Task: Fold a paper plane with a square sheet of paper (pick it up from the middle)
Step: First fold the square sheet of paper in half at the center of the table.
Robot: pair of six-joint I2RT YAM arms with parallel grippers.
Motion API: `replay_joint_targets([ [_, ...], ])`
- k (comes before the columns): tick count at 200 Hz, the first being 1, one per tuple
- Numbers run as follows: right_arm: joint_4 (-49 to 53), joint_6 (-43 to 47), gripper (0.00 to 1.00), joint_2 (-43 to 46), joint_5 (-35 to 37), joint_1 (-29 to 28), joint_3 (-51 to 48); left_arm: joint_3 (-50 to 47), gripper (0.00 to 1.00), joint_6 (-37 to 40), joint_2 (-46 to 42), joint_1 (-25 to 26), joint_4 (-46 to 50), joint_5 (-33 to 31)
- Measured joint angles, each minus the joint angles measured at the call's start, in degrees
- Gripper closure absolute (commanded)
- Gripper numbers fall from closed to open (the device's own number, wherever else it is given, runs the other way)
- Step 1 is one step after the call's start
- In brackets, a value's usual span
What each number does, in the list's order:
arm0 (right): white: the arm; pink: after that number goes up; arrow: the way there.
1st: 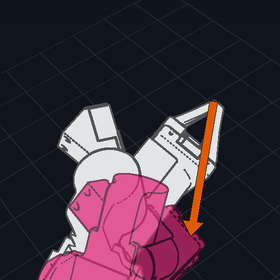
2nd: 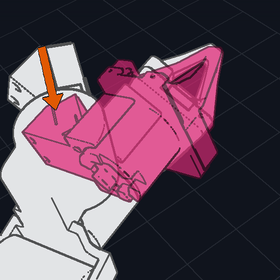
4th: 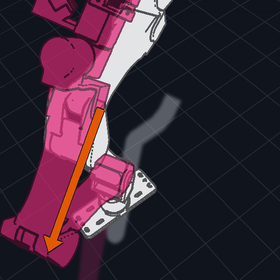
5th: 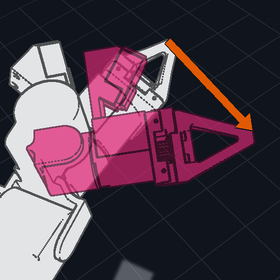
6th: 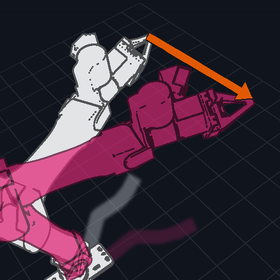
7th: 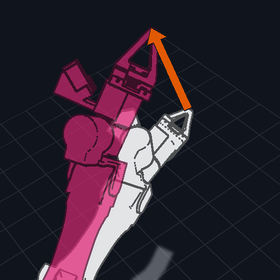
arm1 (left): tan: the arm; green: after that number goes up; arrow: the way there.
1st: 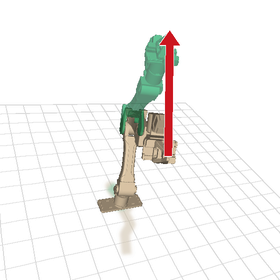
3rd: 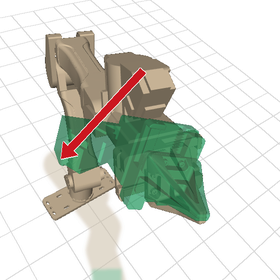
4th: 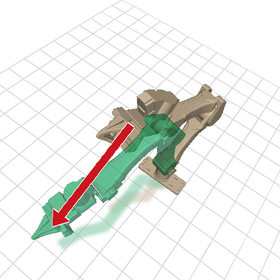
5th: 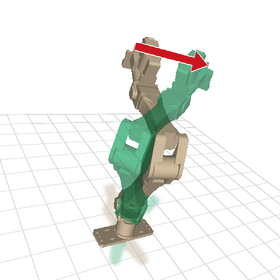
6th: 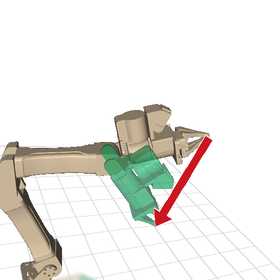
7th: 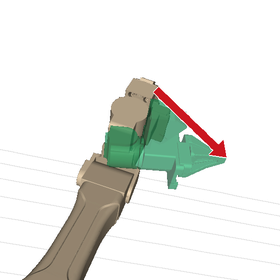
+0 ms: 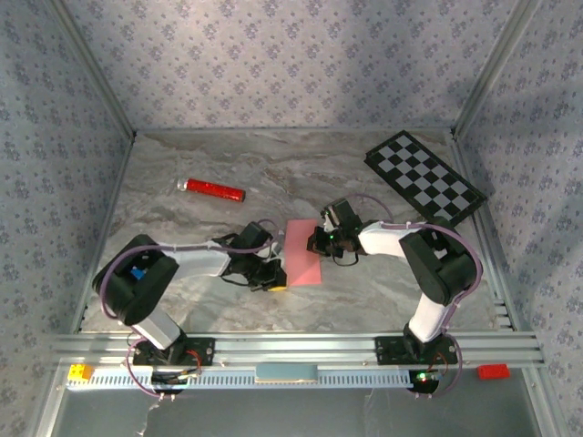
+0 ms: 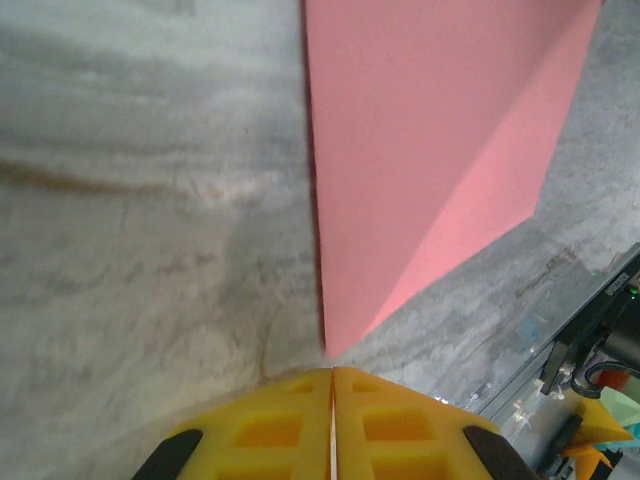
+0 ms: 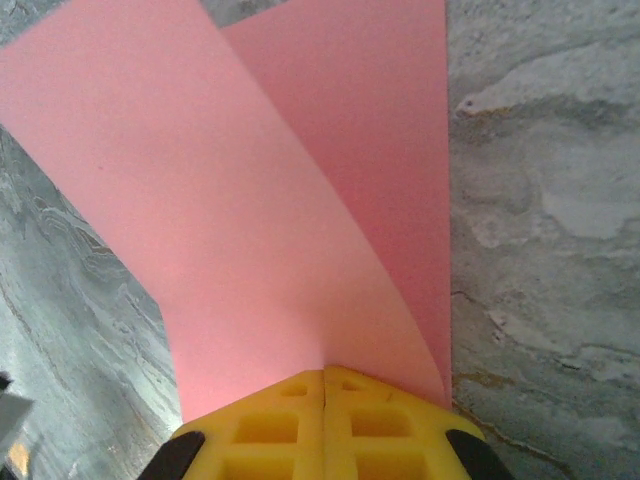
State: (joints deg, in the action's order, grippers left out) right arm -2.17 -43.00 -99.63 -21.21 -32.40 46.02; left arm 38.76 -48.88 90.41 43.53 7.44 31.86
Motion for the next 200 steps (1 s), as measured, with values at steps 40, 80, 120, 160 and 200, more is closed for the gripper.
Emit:
replay_joint_targets([
  [40,3.0,5.5,1.0,0.0,0.0,0.0,1.6,2.3,0.9,0.0,-10.1,-1.7,3.6,-3.6],
  [80,7.5,11.2,1.0,-1.2,-0.7,0.1,4.5,8.5,0.9,0.0,-5.8,-8.2,2.1,-3.6],
  [120,9.5,12.9,1.0,-1.9,-1.2,0.2,5.9,15.7,0.9,1.9,3.7,-8.7,1.8,-3.0],
  [160,9.9,13.1,1.0,-2.2,-1.7,0.4,6.1,20.5,0.91,3.1,11.5,-8.7,1.1,-2.8],
  [200,9.9,13.0,1.0,-2.3,-1.8,0.4,6.1,21.0,0.91,3.5,15.9,-9.0,-0.4,-2.8],
])
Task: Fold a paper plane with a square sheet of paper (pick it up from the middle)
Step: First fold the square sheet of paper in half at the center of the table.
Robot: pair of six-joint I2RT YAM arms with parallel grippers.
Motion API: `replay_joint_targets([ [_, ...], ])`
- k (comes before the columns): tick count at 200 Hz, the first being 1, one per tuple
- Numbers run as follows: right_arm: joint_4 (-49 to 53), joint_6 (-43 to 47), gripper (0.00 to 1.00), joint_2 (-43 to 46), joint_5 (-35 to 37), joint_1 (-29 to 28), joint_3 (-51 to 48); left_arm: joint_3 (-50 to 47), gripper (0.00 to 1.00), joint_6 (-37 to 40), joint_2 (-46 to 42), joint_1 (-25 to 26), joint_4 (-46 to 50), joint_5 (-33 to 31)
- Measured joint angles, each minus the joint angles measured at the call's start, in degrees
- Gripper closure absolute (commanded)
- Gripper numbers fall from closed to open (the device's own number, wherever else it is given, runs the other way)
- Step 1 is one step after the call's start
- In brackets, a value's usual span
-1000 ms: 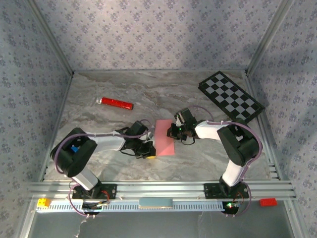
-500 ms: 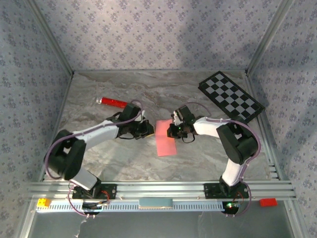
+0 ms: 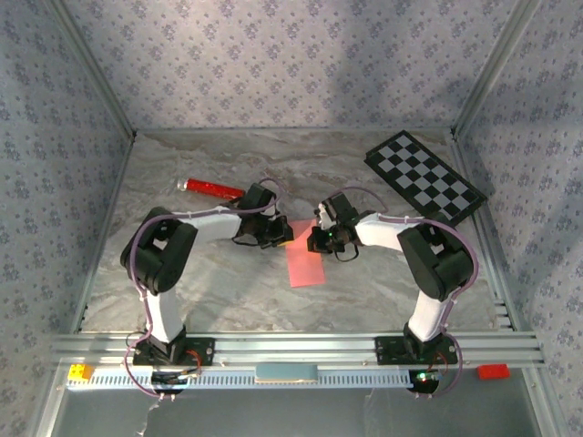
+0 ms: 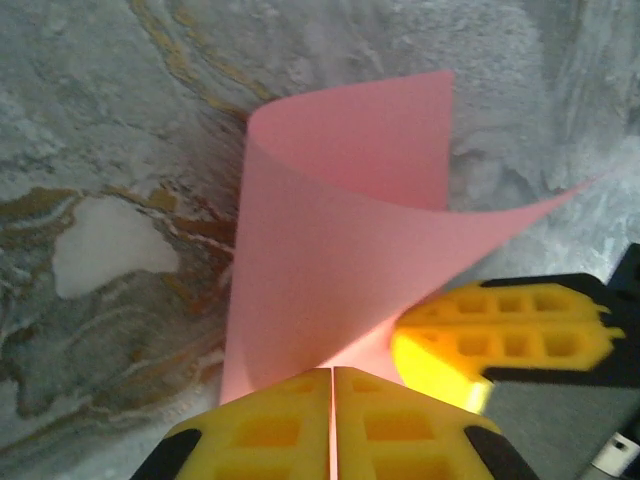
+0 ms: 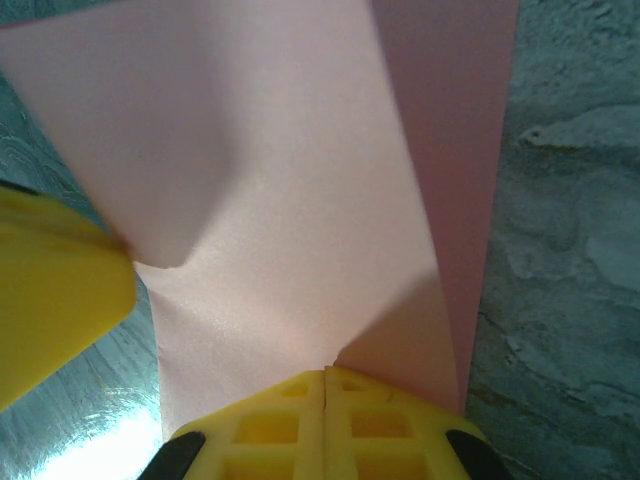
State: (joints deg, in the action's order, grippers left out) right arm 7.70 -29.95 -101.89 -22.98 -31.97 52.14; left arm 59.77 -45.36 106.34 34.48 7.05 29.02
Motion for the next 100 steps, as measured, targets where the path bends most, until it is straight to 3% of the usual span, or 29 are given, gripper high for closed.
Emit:
replay_joint_targets([
  [100,-0.2,-0.2,1.0,-0.2,-0.2,0.0,0.0,-1.0,0.89,0.7,2.9,-1.2,-3.7,1.0],
])
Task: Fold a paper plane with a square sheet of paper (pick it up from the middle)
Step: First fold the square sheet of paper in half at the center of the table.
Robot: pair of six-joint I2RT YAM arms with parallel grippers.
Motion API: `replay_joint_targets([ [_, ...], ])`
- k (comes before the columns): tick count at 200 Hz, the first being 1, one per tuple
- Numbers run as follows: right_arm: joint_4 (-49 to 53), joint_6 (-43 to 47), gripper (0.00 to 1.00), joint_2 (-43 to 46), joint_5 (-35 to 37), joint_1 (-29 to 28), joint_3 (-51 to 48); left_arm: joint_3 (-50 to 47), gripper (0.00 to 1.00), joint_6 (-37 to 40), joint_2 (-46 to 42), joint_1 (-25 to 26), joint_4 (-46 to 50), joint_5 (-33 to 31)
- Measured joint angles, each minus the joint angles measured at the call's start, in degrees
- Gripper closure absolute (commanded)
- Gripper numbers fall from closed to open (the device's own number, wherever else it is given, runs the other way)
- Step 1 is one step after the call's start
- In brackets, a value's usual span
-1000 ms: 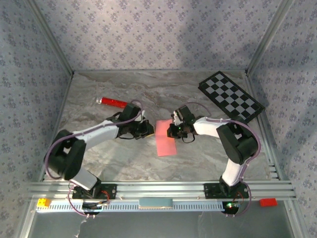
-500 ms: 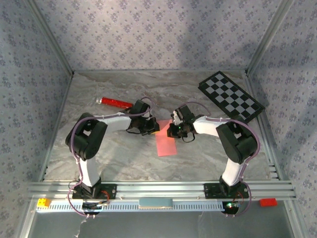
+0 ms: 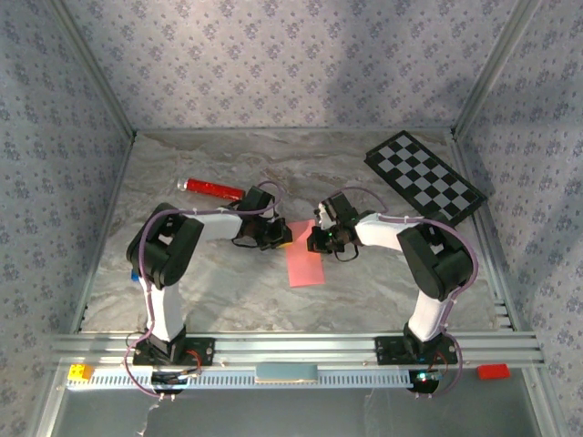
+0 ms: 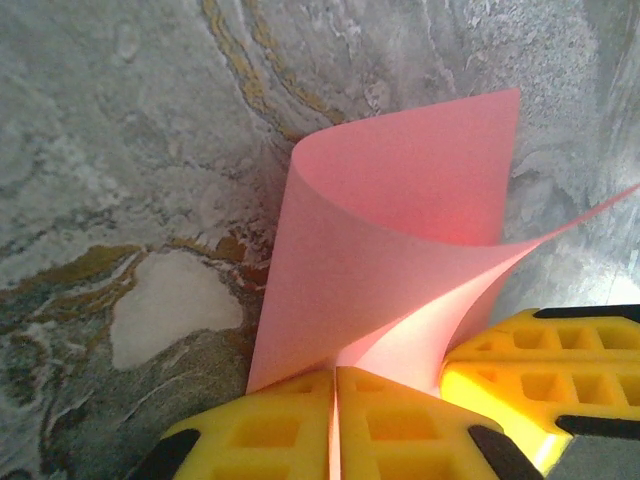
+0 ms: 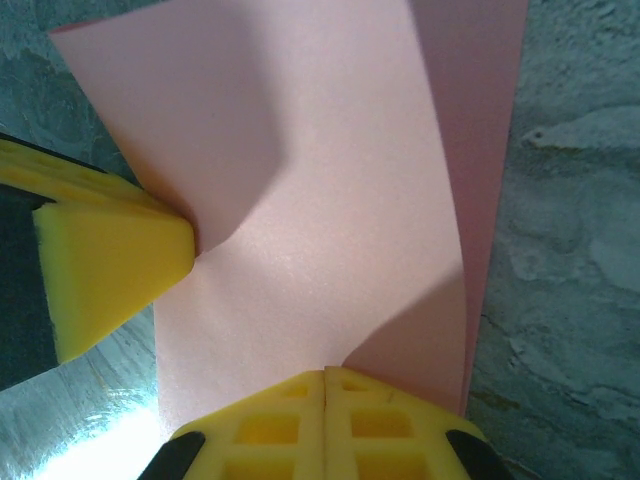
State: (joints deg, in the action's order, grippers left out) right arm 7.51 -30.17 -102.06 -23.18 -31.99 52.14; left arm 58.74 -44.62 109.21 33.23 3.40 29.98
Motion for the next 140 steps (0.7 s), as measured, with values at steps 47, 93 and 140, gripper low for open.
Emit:
replay_joint_targets([
  [47,0.0,0.0,1.0,0.0,0.0,0.0,0.0,3.3,0.89,1.6,0.0,-1.5,3.0,0.0],
  [93,0.0,0.0,1.0,-0.2,0.0,0.0,0.2,4.9,0.89,2.2,2.8,-2.5,3.0,0.0],
  [140,0.1,0.0,1.0,-0.3,-0.1,0.0,0.2,5.0,0.89,1.9,3.5,-2.9,2.5,0.6],
])
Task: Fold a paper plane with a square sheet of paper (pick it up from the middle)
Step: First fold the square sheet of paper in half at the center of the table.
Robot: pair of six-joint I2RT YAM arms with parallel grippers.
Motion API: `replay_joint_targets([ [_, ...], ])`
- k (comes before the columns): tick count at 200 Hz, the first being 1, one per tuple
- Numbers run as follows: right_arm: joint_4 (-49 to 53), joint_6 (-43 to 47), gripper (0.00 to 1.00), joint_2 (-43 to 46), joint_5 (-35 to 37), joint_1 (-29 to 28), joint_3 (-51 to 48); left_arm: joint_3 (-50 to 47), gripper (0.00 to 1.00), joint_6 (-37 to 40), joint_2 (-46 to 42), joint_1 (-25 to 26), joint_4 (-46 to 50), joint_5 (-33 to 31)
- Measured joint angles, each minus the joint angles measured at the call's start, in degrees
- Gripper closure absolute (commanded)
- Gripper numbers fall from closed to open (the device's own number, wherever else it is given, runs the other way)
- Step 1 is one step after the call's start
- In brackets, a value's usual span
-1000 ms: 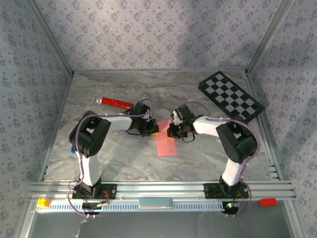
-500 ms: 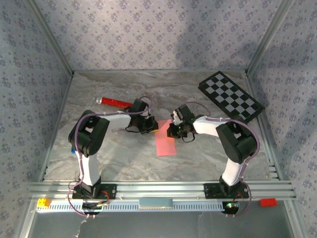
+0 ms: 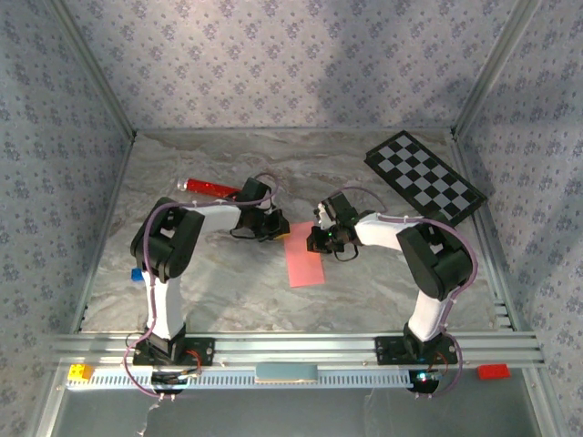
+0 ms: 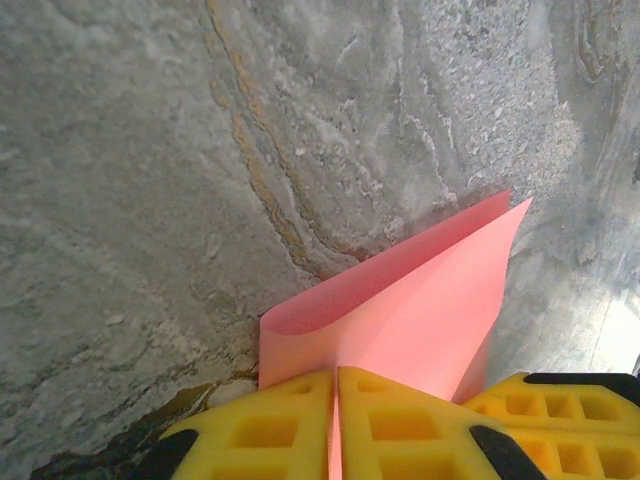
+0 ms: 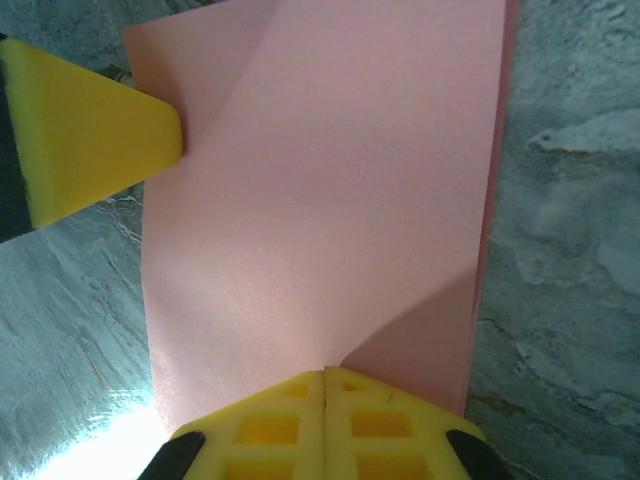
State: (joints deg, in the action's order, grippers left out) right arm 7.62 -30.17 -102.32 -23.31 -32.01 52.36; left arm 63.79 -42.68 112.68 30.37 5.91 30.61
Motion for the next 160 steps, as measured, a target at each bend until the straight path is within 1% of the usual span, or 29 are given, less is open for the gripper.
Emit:
replay_joint_targets([
  [63,0.2,0.0,1.0,0.0,0.0,0.0,0.1,1.7,0.86,0.0,0.0,0.0,1.9,-0.6],
  [124,0.2,0.0,1.0,0.0,0.0,0.0,0.1,3.0,0.87,0.2,0.1,0.0,1.8,-0.5],
  [160,0.2,0.0,1.0,0.0,0.0,0.0,0.1,3.4,0.87,0.2,1.7,-0.8,1.8,-0.7],
])
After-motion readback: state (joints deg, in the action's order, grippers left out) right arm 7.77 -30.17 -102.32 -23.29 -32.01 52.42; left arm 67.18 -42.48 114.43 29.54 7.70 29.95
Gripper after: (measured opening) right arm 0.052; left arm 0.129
